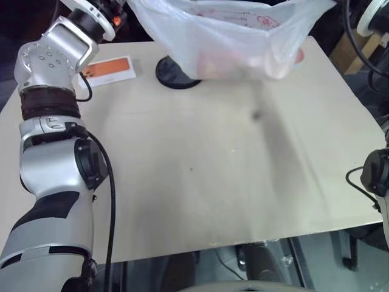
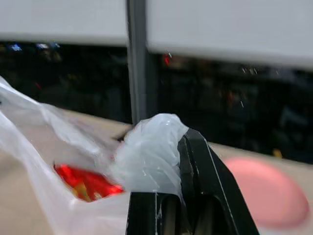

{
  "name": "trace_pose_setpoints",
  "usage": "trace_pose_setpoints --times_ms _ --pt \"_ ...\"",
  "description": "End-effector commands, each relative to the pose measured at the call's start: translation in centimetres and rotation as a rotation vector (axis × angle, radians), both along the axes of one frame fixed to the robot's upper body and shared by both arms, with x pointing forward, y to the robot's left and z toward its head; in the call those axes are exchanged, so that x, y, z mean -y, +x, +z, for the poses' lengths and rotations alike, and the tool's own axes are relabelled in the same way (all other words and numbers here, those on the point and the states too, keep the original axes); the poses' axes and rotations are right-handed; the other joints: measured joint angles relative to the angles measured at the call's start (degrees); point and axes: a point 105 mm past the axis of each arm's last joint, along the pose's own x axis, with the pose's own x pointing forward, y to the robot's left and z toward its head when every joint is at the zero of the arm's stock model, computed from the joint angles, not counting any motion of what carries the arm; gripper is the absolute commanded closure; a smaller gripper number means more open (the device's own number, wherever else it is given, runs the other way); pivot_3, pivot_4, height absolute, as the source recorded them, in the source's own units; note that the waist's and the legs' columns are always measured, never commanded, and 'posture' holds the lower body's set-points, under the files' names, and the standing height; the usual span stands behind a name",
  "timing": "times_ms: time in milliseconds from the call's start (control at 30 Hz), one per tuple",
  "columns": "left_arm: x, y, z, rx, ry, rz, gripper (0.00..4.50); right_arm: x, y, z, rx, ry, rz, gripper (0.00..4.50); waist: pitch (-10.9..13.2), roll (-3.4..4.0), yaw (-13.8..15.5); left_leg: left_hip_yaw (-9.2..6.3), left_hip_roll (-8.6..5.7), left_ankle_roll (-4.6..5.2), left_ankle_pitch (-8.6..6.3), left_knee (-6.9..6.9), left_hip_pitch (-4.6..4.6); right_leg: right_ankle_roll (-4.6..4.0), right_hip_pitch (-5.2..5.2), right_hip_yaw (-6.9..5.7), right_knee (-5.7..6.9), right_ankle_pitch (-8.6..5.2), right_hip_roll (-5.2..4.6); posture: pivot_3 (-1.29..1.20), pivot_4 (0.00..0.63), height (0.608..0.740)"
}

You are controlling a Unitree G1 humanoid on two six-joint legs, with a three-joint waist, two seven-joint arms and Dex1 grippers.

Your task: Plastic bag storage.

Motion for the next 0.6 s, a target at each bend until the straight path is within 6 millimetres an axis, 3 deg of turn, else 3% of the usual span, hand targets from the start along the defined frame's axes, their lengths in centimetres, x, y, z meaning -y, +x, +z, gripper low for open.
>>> trace_pose_setpoints --times_ms 33,133,333,500,600 --pt "3.2 -1.1 -3.0 0.07 0.231 -0.036 4.48 0.2 -1.8 -2.0 0.045 -0.13 -0.04 4.5 -0.04 0.03 0.04 0.0 0.01 0.0 0.0 0.01 0.01 0.0 0.01 0.0 0.01 0.0 0.0 0.0 0.15 0.74" --pt "5.0 -2.2 -7.3 0.059 0.343 -0.057 4.48 0.2 -2.7 -6.4 -0.01 -0.208 -0.067 4.5 -0.08 0.02 0.12 0.05 0.0 0.01 0.0 0.1 0.0 0.01 0.06 0.07 0.01 0.01 -0.02 0.0 0.15 0.74" --pt "5.2 -5.0 -13.7 -0.041 0.39 -0.022 4.48 -1.2 -6.3 -14.5 -0.137 -0.296 -0.04 4.5 -0.07 0.0 0.19 0.11 0.01 0.23 -0.13 0.33 0.07 0.01 -0.05 0.23 0.44 0.0 -0.01 0.0 0.15 0.74" --pt "5.5 -6.3 -17.0 -0.112 0.435 -0.013 4.48 -1.3 -8.0 -18.1 -0.223 -0.288 -0.039 4.5 -0.1 -0.04 1.06 0.22 -0.04 0.26 -0.15 0.63 0.51 0.05 0.26 0.42 0.67 -0.01 0.04 0.0 0.15 0.74" --pt "5.1 -6.8 -19.0 -0.153 0.469 -0.009 4.48 -2.0 -9.5 -20.5 -0.286 -0.283 0.036 4.5 -0.13 -0.07 1.28 0.16 -0.01 0.27 -0.15 0.82 1.14 0.24 0.95 0.39 0.65 -0.16 0.11 0.0 0.15 0.74"
